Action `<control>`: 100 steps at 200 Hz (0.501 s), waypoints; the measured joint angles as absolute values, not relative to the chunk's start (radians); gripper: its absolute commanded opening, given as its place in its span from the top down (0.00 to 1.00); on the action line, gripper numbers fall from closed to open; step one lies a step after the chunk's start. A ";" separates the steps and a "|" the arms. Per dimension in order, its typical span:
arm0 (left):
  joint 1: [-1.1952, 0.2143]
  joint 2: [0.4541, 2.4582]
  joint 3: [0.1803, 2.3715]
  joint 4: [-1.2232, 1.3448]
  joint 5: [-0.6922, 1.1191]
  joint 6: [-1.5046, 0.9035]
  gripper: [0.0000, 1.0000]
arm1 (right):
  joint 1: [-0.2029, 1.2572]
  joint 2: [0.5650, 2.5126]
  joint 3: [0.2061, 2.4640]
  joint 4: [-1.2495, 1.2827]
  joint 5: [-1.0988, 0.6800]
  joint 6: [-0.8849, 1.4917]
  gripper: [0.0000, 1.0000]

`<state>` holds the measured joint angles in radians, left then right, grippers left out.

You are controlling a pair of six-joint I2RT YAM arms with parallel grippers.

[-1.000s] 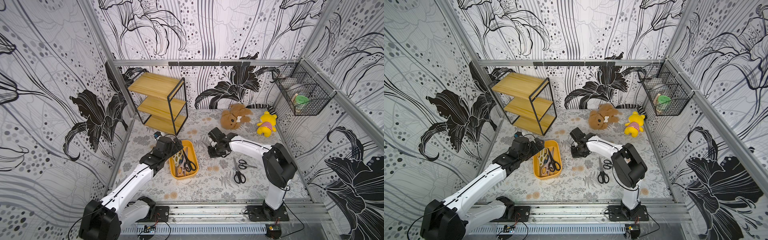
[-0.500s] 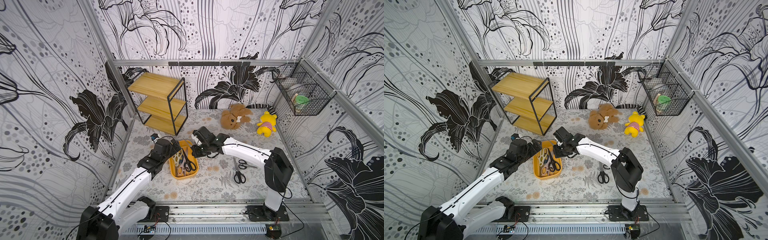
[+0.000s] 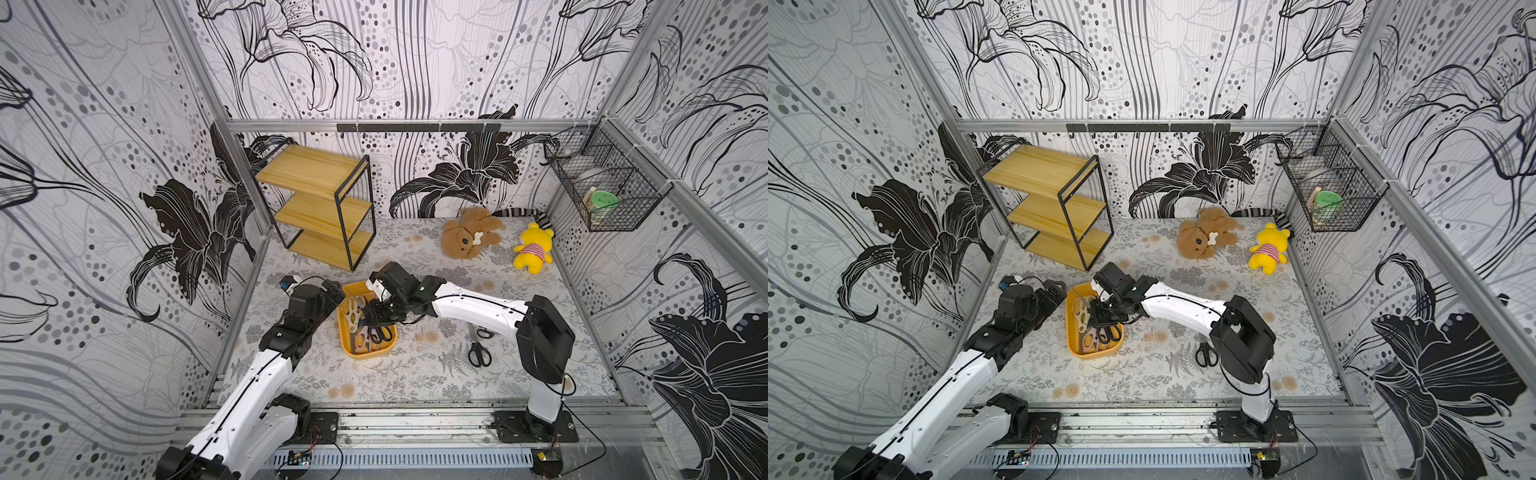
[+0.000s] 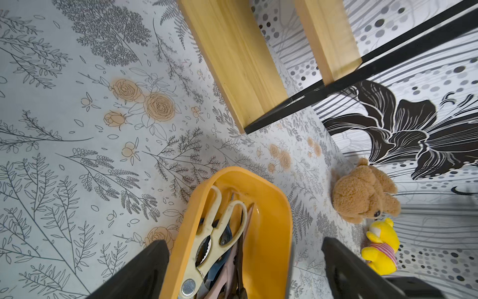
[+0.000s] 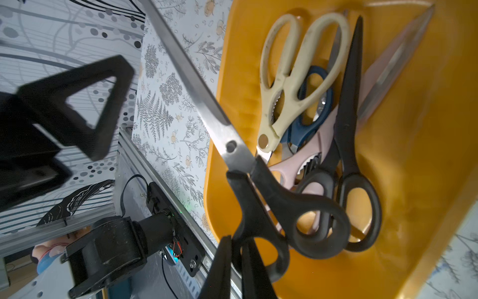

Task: Put the scissors into the storage box
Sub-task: Place the scissors in the storage box.

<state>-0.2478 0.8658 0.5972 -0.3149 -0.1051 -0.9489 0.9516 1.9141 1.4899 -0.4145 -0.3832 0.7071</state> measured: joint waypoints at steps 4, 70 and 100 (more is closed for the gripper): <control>-0.247 0.860 0.597 -0.316 -0.107 -0.949 0.03 | 0.952 1.922 1.490 -0.415 -0.384 0.708 1.00; -0.235 0.842 0.590 -0.334 -0.120 -0.950 0.03 | 0.952 1.984 1.483 -0.456 -0.344 0.727 1.00; -0.234 0.846 0.589 -0.336 -0.120 -0.950 0.03 | 0.952 2.003 1.483 -0.457 -0.321 0.735 0.95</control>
<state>-0.2344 0.8459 0.5888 -0.3355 -0.1200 -0.9497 0.9516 2.0033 1.4826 -0.4568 -0.3206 0.7345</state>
